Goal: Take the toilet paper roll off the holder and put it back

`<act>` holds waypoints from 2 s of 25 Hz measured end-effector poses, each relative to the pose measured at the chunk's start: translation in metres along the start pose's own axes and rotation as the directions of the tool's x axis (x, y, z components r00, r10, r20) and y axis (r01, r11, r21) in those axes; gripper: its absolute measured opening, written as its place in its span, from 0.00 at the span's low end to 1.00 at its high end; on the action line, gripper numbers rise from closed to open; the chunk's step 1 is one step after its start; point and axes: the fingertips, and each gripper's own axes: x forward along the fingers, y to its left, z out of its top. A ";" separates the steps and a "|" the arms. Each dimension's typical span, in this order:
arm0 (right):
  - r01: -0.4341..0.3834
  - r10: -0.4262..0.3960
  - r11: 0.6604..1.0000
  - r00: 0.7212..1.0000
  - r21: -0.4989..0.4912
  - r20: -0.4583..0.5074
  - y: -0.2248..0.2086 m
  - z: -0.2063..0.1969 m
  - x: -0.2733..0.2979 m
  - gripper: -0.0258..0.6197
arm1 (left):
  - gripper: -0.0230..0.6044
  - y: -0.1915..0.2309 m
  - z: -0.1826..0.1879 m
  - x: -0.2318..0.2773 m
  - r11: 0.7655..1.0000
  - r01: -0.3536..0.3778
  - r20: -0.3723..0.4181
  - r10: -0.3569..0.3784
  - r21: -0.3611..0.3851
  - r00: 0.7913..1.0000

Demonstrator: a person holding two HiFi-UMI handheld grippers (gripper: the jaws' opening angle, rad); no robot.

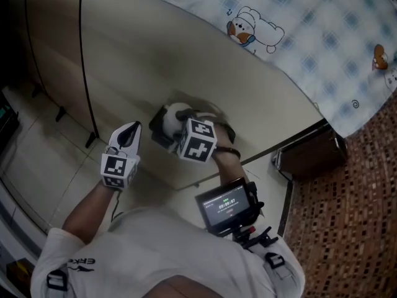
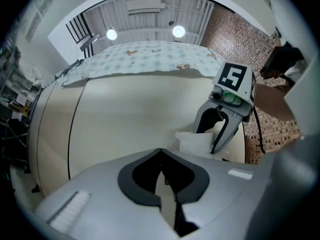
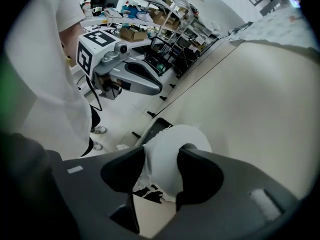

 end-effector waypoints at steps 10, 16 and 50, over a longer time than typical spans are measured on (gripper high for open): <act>0.066 -0.075 0.993 0.993 0.100 0.088 -0.006 -0.004 -0.010 0.36 | 0.04 -0.005 0.003 -0.001 1.000 0.017 0.001 -0.017 0.004 1.000; 0.118 -0.191 0.950 0.953 0.290 0.236 -0.012 -0.015 -0.024 0.36 | 0.04 -0.022 0.011 0.008 0.999 0.049 0.013 -0.049 0.010 0.999; -0.734 -0.874 0.262 0.096 0.627 0.477 0.046 -0.156 -0.141 0.34 | 0.04 -0.109 0.020 0.032 0.971 0.232 -0.018 -0.231 0.065 0.973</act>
